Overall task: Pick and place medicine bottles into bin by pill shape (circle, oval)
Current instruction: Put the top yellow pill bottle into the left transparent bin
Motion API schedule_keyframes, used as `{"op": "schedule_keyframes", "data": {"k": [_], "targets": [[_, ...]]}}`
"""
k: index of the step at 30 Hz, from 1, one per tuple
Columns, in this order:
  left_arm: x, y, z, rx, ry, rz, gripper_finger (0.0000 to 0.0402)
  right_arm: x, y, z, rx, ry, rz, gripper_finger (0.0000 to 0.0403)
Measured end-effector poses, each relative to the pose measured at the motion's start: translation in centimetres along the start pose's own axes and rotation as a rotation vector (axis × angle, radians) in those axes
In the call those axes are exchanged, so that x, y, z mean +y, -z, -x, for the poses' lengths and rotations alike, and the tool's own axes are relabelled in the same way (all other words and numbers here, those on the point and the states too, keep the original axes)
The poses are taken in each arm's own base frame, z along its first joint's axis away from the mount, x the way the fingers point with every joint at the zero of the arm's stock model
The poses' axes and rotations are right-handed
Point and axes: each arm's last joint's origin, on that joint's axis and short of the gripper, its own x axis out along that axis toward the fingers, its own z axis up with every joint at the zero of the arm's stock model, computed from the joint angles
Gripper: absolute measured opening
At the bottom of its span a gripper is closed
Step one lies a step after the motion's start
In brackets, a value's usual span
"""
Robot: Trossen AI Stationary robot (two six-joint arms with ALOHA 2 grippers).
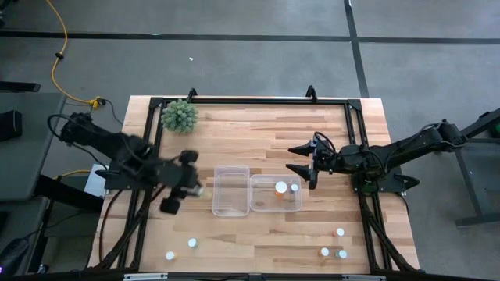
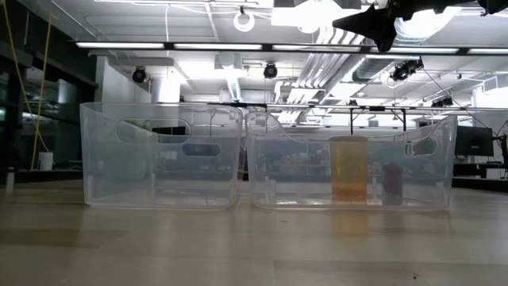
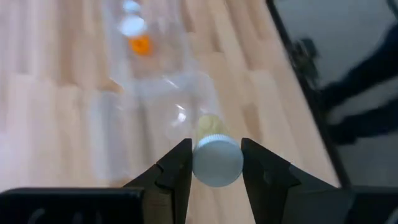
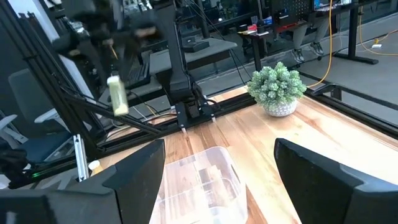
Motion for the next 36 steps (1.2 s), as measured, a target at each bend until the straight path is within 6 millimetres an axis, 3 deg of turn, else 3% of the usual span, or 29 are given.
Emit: {"op": "schedule_keyframes", "data": {"k": [5, 10, 18, 25, 31, 36], "targets": [[3.1, -3.7, -1.4, 0.077, -0.096, -0.059, 0.0111, 0.0, 0.0, 0.0, 0.002, 0.0, 0.001, 0.0293], [6.3, -5.5, -5.8, 0.282, -0.133, -0.055, 0.0111, 0.0, 0.1, 0.0, 0.006, 0.002, 0.003, 0.0293], [9.6, -4.4, -14.1, 0.594, -0.072, 0.002, 0.0111, 0.0, 0.1, 0.0, 0.007, 0.002, -0.001, 0.0293], [10.9, -3.1, -19.4, 0.708, 0.006, 0.082, 0.0111, 0.0, 0.1, 0.0, 0.012, 0.004, 0.001, 0.0293], [11.2, -3.2, -20.1, 0.607, -0.01, 0.151, 0.0111, -0.1, 0.2, 0.0, 0.023, 0.007, 0.006, 0.0293], [10.6, -1.0, -18.7, 0.578, -0.017, 0.188, 0.0111, -0.1, 0.3, 0.0, 0.027, 0.009, 0.008, 0.0293]]}}
